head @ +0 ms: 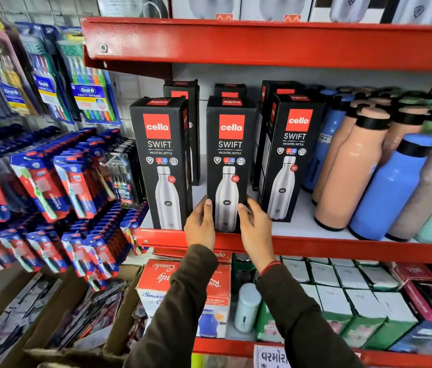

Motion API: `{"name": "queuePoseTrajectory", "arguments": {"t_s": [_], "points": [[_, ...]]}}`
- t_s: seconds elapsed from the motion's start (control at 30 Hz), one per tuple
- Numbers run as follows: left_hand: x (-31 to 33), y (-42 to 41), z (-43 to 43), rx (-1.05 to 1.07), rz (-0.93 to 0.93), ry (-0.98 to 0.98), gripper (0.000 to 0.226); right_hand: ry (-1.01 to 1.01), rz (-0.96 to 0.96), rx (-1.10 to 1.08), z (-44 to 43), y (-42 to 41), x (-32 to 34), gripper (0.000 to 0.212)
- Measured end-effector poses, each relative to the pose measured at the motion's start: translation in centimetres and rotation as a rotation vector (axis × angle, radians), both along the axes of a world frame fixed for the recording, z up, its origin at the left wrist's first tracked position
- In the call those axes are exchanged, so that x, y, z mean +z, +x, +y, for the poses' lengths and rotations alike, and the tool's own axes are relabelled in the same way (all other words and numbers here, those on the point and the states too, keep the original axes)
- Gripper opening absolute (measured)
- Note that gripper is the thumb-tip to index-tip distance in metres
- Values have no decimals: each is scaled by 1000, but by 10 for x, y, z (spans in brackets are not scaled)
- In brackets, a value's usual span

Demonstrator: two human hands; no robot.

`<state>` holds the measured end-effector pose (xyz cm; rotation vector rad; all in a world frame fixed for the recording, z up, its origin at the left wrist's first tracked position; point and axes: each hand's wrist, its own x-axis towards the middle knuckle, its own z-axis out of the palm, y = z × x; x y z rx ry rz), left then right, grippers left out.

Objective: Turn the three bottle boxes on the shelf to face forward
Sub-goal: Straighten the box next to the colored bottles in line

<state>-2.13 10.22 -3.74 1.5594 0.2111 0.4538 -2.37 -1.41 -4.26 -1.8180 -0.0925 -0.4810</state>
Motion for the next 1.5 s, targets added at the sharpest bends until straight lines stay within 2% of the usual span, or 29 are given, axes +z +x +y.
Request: {"name": "queuePoseTrajectory", "arguments": {"t_s": [0.53,0.63,0.77,0.87,0.97,1.07,1.3,1.5], "points": [[4,-24,-10,7,-33,50,46,34,-6,29,-9,-19,2,41],[8,-33,-27,96,-143,39,52,47,-87,-14,-19,-24,7,38],[16,-44,-55,285,-362,207,47,101,-193,-130,-46,-24,15,35],[20,-46,-81,267,-502,293,47,109,-218,-196,-71,-21,19,35],[19,-42,-108,119,-572,302,44,121,-191,-210,-91,-14,20,39],[15,-31,-127,-20,-481,285,47,92,-144,-176,-102,-2,19,46],[15,19,-146,-122,26,142,47,43,77,-98,-127,37,14,51],[12,32,-143,-68,79,125,38,24,99,-103,-132,47,7,41]]}}
